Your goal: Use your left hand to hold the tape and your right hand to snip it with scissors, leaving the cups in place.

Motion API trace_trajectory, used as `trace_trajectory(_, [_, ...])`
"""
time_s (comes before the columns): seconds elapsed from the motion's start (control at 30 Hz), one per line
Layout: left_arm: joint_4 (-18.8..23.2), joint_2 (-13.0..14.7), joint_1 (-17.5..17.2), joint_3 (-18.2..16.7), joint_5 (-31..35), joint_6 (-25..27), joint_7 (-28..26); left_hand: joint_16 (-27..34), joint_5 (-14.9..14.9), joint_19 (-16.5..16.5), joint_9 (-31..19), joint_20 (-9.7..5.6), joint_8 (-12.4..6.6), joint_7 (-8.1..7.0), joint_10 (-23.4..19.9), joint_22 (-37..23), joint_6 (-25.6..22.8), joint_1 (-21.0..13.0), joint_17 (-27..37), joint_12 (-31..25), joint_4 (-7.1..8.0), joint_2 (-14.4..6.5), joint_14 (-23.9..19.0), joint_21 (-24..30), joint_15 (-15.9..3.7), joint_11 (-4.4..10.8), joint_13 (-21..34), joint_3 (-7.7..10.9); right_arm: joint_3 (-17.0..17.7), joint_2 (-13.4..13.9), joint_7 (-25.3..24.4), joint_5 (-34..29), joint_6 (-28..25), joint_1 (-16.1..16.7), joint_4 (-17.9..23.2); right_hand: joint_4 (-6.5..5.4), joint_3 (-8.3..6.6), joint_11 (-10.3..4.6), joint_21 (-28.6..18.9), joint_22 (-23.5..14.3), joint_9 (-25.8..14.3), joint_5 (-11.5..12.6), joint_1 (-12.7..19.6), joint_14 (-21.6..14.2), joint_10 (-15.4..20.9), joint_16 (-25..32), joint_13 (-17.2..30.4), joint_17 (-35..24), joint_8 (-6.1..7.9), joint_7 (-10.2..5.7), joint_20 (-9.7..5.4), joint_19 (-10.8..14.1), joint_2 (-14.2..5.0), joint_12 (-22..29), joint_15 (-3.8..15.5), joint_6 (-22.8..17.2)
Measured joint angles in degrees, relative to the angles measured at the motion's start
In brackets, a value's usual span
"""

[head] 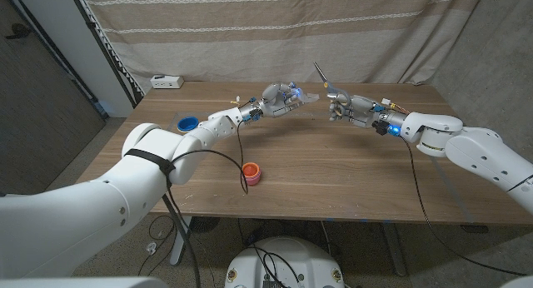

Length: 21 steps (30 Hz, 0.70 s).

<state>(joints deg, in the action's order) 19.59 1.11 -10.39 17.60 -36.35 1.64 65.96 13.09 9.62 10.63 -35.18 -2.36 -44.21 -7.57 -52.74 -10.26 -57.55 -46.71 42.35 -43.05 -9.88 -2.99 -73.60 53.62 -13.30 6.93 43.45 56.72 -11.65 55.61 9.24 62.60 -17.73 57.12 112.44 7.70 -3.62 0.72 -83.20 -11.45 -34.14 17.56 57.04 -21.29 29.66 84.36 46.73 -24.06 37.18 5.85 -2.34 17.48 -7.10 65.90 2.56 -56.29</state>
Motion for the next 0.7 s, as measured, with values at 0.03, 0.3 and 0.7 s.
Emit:
trace_trajectory(0.03, [0.0,0.05,-0.01,0.01,-0.05,0.0,0.09,0.0,0.0,0.0,0.02,0.0,0.0,0.0,0.0,0.0,0.0,0.0,0.17,0.0,0.0,0.0,0.0,0.0,0.0,0.0,0.0,0.0,0.03,0.0,-0.06,0.02,0.0,0.0,0.0,-0.02,0.02,0.0,0.0,0.0,0.0,0.0,0.0,0.0,0.0,0.0,0.01,0.0,0.0,0.0,0.0,0.0,0.0,0.0,0.0,0.0])
trace_trajectory(0.3, [0.03,0.36,-0.04,0.02,-0.48,-0.12,0.85,0.0,0.0,0.0,-0.01,0.0,0.14,0.09,0.0,0.0,-0.09,0.0,0.26,0.0,0.0,0.0,0.0,0.0,0.0,0.0,0.0,0.0,0.2,-0.07,-0.15,0.04,0.0,0.02,0.0,-0.48,0.03,0.0,-0.94,0.0,0.17,-0.43,0.0,0.0,0.0,0.0,0.03,0.0,0.0,0.0,0.0,0.0,0.0,0.0,0.0,0.0])
trace_trajectory(0.7, [0.08,1.12,-0.1,-0.05,-1.38,-0.72,2.78,-0.31,0.0,0.0,0.14,0.0,0.2,0.09,0.0,0.0,-0.09,0.01,0.69,0.0,-0.25,0.01,0.0,0.0,0.0,0.0,0.0,0.24,0.2,-0.25,-0.37,-0.12,0.0,-0.28,0.27,-0.93,0.04,0.0,-1.95,0.27,0.27,-1.22,0.22,0.0,0.0,0.0,0.06,0.0,0.55,-0.14,0.0,-0.41,0.22,0.0,0.0,0.13])
